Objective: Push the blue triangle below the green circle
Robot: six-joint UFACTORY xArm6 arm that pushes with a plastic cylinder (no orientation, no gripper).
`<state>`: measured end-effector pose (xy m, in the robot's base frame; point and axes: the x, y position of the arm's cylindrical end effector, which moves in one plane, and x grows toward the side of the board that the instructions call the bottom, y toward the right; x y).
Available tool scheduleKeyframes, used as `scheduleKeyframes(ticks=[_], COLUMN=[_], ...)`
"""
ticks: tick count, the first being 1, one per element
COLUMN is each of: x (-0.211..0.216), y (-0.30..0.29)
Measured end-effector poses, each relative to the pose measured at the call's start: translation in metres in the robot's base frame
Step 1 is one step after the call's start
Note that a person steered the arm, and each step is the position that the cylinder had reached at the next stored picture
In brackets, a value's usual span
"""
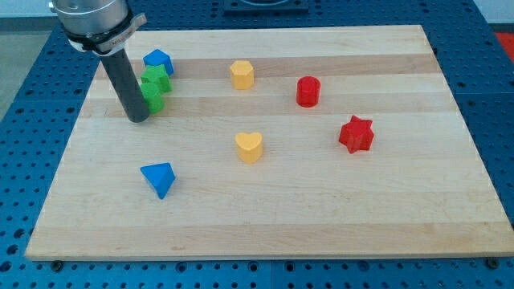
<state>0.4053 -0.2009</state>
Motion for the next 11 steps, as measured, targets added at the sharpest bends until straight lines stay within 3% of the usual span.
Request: scheduleKeyframes(ticks=[1,3,4,5,6,7,11], x=[0.034,0.083,0.138,0.164,0.164,0.159,0.1], y=[0.005,-0.061,-0.063,-0.011,0.046,0.067,0.038])
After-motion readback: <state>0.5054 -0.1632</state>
